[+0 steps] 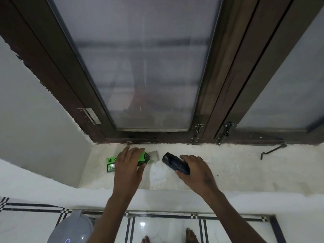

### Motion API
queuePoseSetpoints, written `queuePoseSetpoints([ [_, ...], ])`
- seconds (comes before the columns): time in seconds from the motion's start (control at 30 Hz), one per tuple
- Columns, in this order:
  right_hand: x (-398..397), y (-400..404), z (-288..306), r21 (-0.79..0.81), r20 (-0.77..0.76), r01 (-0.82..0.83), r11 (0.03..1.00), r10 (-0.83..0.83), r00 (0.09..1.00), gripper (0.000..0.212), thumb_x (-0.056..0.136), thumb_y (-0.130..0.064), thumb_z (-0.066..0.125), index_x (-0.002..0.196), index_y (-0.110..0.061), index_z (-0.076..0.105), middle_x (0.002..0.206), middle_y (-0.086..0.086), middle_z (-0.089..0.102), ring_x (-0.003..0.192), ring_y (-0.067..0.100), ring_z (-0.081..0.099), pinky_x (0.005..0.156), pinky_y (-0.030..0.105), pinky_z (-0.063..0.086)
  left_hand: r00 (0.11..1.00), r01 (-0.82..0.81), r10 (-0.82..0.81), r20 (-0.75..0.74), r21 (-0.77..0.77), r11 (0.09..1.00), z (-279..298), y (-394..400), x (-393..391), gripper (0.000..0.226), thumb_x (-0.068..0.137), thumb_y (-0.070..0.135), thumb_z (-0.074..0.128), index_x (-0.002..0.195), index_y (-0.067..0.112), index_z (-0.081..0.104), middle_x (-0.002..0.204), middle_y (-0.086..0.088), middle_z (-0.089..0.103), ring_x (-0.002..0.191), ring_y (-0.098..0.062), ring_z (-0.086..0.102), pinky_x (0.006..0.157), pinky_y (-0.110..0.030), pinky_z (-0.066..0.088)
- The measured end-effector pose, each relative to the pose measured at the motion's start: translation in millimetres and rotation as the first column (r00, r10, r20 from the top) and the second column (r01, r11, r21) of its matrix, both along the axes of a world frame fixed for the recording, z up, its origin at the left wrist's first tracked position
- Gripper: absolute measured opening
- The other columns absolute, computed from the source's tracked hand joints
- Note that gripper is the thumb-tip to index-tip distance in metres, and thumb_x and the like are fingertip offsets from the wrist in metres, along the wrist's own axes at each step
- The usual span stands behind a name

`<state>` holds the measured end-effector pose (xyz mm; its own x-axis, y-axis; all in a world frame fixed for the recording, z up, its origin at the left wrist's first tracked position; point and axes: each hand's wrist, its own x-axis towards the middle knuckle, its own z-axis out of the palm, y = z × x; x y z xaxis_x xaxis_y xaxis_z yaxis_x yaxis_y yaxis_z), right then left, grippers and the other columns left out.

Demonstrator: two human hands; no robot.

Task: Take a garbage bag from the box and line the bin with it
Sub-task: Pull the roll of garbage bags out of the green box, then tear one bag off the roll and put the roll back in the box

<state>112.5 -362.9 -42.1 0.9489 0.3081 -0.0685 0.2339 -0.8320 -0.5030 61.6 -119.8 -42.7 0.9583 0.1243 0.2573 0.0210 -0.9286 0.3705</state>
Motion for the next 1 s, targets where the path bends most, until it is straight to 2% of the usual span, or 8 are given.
queuePoseSetpoints([
  [0.3,-2.0,-3.7,-2.7,0.187,-0.182,0.174,0.967,-0.14,0.973,0.023,0.075,-0.04,0.068,0.095,-0.029,0.064,0.079,-0.007,0.068,0.069,0.014,0.065,0.063,0.034,0.057,0.985,0.129,-0.119,-0.125,0.079,0.988,2.8,35.0,1.2,0.058,0.068,0.006,0.086,0.12,0.025,0.067,0.13,-0.004,0.066,0.133,-0.034,0.052,0.107,-0.054,0.043],
  [0.47,-5.0,-3.8,-3.3,0.257,-0.223,0.234,0.938,-0.178,0.958,0.028,0.076,-0.037,0.071,0.101,-0.03,0.061,0.082,-0.011,0.069,0.066,0.01,0.067,0.063,0.033,0.058,0.993,0.107,-0.112,-0.024,-0.147,0.983,26.3,-16.9,0.2,0.031,0.09,0.018,0.068,0.121,0.021,0.067,0.12,0.0,0.066,0.114,-0.02,0.059,0.095,-0.036,0.051],
  [0.57,-5.4,-5.5,-1.4,0.319,-0.273,0.268,0.909,-0.183,0.944,0.03,0.08,-0.037,0.075,0.105,-0.028,0.059,0.089,-0.011,0.07,0.075,0.008,0.068,0.06,0.023,0.054,0.966,-0.028,-0.07,-0.247,-0.375,0.927,33.8,-68.4,2.9,0.027,0.099,0.038,0.052,0.117,0.024,0.067,0.103,0.006,0.071,0.088,-0.011,0.066,0.081,-0.032,0.055],
  [0.67,-3.2,-10.4,-2.0,0.347,-0.29,0.29,0.892,-0.192,0.938,0.024,0.086,-0.038,0.071,0.103,-0.024,0.063,0.09,-0.009,0.07,0.082,0.011,0.066,0.066,0.024,0.05,0.856,-0.178,-0.105,-0.507,-0.478,0.86,25.5,-98.2,12.6,0.04,0.099,0.052,0.043,0.114,0.023,0.065,0.105,0.004,0.072,0.095,-0.015,0.067,0.089,-0.035,0.053],
  [0.73,-0.4,-13.3,-4.4,0.377,-0.318,0.311,0.872,-0.194,0.928,0.012,0.091,-0.032,0.065,0.097,-0.022,0.063,0.085,-0.007,0.069,0.079,0.012,0.065,0.068,0.028,0.049,0.806,-0.298,-0.159,-0.57,-0.624,0.723,25.4,-108.5,18.2,0.046,0.097,0.06,0.039,0.114,0.025,0.063,0.107,0.004,0.071,0.099,-0.016,0.067,0.094,-0.041,0.054],
  [0.8,1.7,-17.5,-4.7,0.452,-0.364,0.348,0.821,-0.186,0.913,0.007,0.096,-0.023,0.059,0.091,-0.019,0.062,0.078,-0.006,0.065,0.074,0.013,0.061,0.069,0.033,0.047,0.789,-0.44,-0.215,-0.576,-0.773,0.458,29.8,-117.3,23.8,0.048,0.098,0.061,0.037,0.118,0.024,0.06,0.109,0.0,0.072,0.1,-0.018,0.07,0.087,-0.036,0.059],
  [0.9,2.4,-25.9,4.8,0.595,-0.43,0.386,0.705,-0.127,0.894,0.012,0.099,-0.015,0.056,0.089,-0.014,0.062,0.074,-0.006,0.062,0.075,0.014,0.058,0.07,0.032,0.046,0.757,-0.57,-0.259,-0.6,-0.8,0.188,39.7,-122.2,30.9,0.044,0.099,0.062,0.036,0.111,0.027,0.06,0.103,-0.003,0.073,0.095,-0.019,0.071,0.073,-0.03,0.059],
  [1.0,2.1,-41.2,17.9,0.705,-0.474,0.407,0.581,-0.041,0.88,0.014,0.1,-0.02,0.055,0.099,-0.01,0.064,0.086,0.005,0.069,0.085,0.016,0.064,0.077,0.032,0.05,0.695,-0.662,-0.346,-0.63,-0.749,0.033,32.5,-123.1,37.5,0.059,0.087,0.072,0.05,0.12,0.025,0.063,0.115,-0.008,0.073,0.107,-0.027,0.068,0.094,-0.042,0.056],
])
